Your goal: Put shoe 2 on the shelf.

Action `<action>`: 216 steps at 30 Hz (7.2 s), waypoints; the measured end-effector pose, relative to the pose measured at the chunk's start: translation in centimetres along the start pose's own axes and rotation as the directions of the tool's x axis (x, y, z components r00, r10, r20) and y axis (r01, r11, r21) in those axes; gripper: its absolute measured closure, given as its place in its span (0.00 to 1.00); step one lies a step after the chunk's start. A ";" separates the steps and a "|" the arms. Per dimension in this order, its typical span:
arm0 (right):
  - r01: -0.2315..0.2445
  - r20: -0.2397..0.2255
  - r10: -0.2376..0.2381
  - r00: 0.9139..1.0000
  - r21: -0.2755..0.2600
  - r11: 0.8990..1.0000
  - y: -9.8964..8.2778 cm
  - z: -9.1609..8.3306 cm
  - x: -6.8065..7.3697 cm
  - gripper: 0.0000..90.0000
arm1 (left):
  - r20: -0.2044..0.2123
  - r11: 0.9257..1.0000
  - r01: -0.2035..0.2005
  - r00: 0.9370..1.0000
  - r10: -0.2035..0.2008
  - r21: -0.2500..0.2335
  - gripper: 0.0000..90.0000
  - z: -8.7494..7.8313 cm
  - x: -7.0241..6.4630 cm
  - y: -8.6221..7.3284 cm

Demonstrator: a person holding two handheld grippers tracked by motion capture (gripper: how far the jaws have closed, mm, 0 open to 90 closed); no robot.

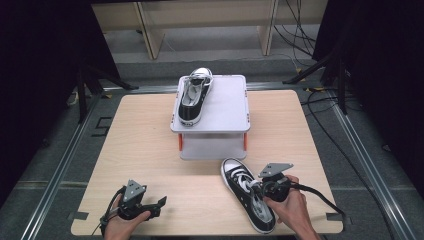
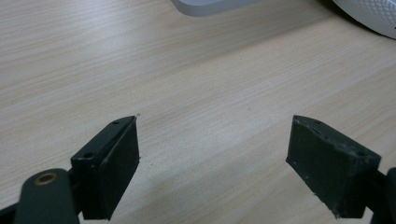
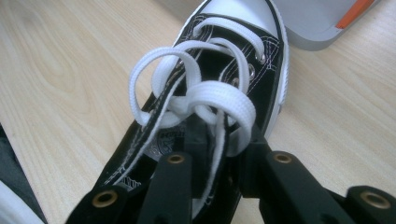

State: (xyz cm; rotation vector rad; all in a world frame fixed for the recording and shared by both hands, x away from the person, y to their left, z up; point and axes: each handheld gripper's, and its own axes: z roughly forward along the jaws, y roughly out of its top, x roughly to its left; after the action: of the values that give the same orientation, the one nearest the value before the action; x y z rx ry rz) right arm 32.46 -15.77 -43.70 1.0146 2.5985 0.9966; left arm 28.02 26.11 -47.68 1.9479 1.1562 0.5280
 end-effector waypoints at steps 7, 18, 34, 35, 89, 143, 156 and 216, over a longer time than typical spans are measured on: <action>-0.094 -0.097 0.092 0.991 -0.024 0.995 -0.2 -0.3 -1.5 0.92 | -0.005 1.000 0.024 1.000 -0.024 0.006 0.18 0.0 -0.1 -0.1; -0.280 -0.285 0.263 0.922 -0.022 0.960 0.2 -0.5 -4.1 0.93 | -0.008 1.000 0.022 1.000 -0.022 -0.001 0.18 0.0 0.0 0.0; -0.286 -0.349 0.255 0.902 -0.040 0.957 2.7 -4.6 -3.7 0.94 | -0.001 1.000 0.003 1.000 -0.003 -0.008 0.18 0.0 0.1 0.0; -0.262 -0.358 0.224 0.906 -0.060 0.963 3.0 -4.9 -3.8 0.94 | -0.006 1.000 0.016 1.000 -0.016 -0.004 0.18 -0.1 0.1 0.0; -0.435 -0.011 0.459 0.888 -0.338 0.835 25.7 -4.5 -11.1 0.93 | 0.025 0.999 -0.003 1.000 0.004 -0.042 0.18 -0.4 -0.2 0.2; -0.353 -0.032 0.357 0.934 -0.254 0.900 25.9 -2.8 -9.6 0.47 | 0.028 0.999 0.027 0.999 -0.026 -0.033 0.18 -0.6 -0.6 0.1; -0.316 -0.141 0.289 0.947 -0.257 0.913 19.3 -5.9 -10.3 0.45 | 0.011 0.999 0.037 0.999 -0.037 -0.023 0.18 -0.4 -0.3 0.0; -0.036 -0.022 0.036 0.999 -0.004 0.999 -6.5 -2.2 -3.0 0.27 | 0.028 1.000 0.005 1.000 -0.006 0.028 0.18 -0.3 -0.8 -0.3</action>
State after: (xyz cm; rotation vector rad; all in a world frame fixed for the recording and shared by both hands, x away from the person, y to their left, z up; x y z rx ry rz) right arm 30.42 -22.40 -46.43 1.0587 2.6028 1.0266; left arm 27.31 25.64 -47.73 1.9691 1.1565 0.4832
